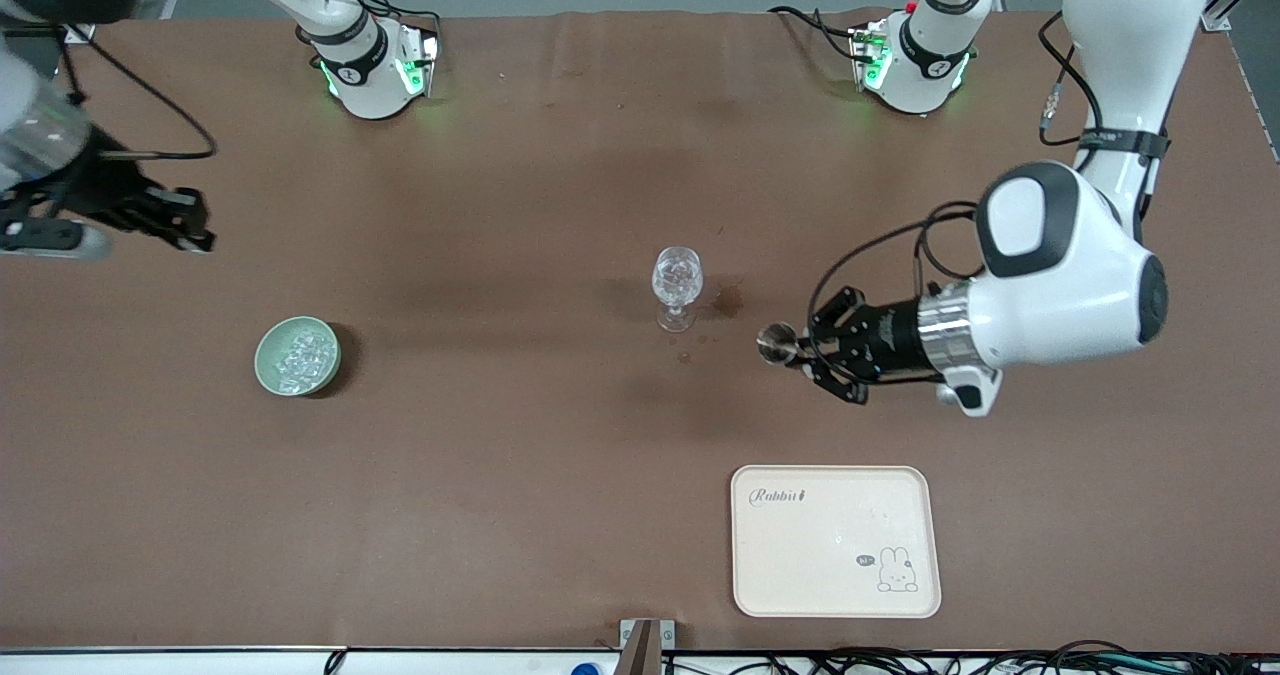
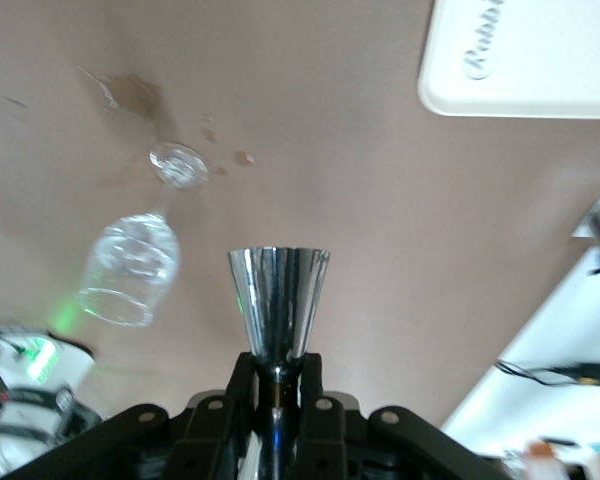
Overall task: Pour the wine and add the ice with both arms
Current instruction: 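Move the jigger to the tray while the right gripper carries ice to the glass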
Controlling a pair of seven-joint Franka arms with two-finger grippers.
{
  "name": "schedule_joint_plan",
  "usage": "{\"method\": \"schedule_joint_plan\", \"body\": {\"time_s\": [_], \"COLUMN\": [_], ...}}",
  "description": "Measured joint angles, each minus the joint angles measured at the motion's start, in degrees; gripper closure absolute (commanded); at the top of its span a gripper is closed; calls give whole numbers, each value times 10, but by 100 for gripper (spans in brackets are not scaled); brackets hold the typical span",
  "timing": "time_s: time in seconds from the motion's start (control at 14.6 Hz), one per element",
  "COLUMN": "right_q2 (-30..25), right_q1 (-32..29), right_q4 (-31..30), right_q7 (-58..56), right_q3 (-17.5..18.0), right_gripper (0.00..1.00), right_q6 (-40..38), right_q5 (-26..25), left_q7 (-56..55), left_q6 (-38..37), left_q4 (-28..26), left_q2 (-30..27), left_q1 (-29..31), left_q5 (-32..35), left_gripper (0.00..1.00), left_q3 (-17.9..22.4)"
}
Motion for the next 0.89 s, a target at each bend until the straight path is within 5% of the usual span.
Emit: {"method": "schedule_joint_plan", "body": {"time_s": [0.34, 0.89], "right_q2": [61, 319], "right_q1": [173, 336], "right_q4": [39, 250], "right_q7": [261, 511], "right_q3": [5, 4], "right_gripper": [98, 99], "right_q6": [18, 83], "right_q5": [-1, -1], "left_q7": [110, 209], "left_q6": [26, 131], "left_q4": [39, 99], "left_q2": [84, 213], "left_q1": [55, 85], "left_q5": [-94, -234], "left_gripper": [99, 99], "left_q3": [2, 3]}}
